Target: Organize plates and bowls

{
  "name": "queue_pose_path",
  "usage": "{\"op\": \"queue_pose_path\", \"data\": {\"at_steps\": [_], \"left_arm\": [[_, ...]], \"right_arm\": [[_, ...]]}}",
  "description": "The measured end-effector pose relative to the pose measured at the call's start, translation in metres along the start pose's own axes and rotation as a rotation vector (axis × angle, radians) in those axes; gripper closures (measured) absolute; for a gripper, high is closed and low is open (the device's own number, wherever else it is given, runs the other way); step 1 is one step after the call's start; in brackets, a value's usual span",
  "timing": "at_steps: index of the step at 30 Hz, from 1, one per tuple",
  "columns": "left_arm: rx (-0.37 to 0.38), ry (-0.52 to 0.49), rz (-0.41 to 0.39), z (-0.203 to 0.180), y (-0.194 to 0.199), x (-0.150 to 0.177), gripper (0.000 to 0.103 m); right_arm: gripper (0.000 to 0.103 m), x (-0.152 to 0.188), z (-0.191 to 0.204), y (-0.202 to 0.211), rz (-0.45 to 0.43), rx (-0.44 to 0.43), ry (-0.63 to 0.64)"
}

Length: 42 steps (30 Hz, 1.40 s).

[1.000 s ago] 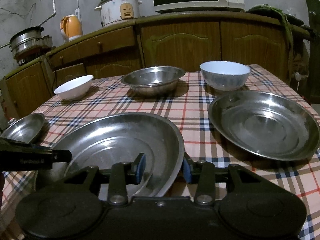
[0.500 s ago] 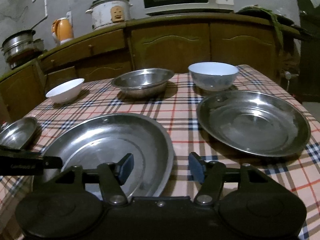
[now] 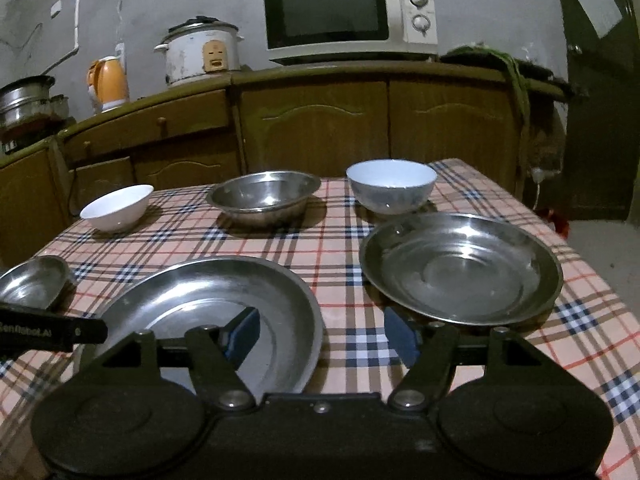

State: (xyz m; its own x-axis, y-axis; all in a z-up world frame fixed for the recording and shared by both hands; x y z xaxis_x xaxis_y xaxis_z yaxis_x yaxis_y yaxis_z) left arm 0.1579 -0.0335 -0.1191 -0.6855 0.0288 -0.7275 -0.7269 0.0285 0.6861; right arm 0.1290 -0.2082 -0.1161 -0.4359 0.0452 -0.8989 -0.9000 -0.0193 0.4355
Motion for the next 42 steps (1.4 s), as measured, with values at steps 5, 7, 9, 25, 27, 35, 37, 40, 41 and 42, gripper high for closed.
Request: {"op": "queue_pose_path", "data": {"at_steps": [5,7,9,25,27,35,37,40,41,42], "left_arm": [[0.010,0.007,-0.013,0.001,0.011,-0.003,0.019],[0.011,0.007,-0.016,0.002,0.015,-0.003,0.018],[0.010,0.007,-0.021,0.003,0.019,-0.004,0.017],[-0.008,0.048,-0.068,0.032,0.049,-0.007,0.012],[-0.018,0.055,-0.073,0.038,0.053,-0.007,0.011],[-0.040,0.090,-0.083,0.063,0.063,-0.003,0.009],[-0.047,0.095,-0.087,0.068,0.066,-0.002,0.009],[-0.056,0.103,-0.095,0.077,0.070,-0.002,0.008],[-0.058,0.107,-0.097,0.080,0.071,-0.002,0.008],[-0.060,0.111,-0.099,0.083,0.072,-0.002,0.008]], "right_arm": [[0.021,0.002,0.015,0.008,0.032,0.003,0.012],[0.021,0.004,0.021,0.012,0.042,-0.013,0.008],[0.021,0.004,0.030,0.015,0.049,-0.037,0.002],[0.021,-0.008,0.084,0.036,0.058,-0.096,0.062],[0.021,-0.010,0.090,0.038,0.058,-0.102,0.072],[0.021,-0.018,0.115,0.041,0.053,-0.126,0.093],[0.021,-0.019,0.121,0.041,0.050,-0.128,0.106],[0.020,-0.020,0.134,0.041,0.053,-0.148,0.123],[0.020,-0.020,0.139,0.040,0.055,-0.157,0.127],[0.020,-0.020,0.143,0.040,0.057,-0.165,0.131]]}}
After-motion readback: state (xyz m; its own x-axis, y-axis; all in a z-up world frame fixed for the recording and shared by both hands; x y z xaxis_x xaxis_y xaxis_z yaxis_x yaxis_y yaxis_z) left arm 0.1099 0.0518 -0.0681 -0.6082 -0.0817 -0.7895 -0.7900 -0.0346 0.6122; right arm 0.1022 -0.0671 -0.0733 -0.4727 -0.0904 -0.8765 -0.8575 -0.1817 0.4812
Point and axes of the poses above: each gripper's, at about its wrist camera, not at the fingertips, and y roughly against the way its jaws point, z to its left, x to its underside, the point moved 10 cm from there along -y, roughly the way its jaws point
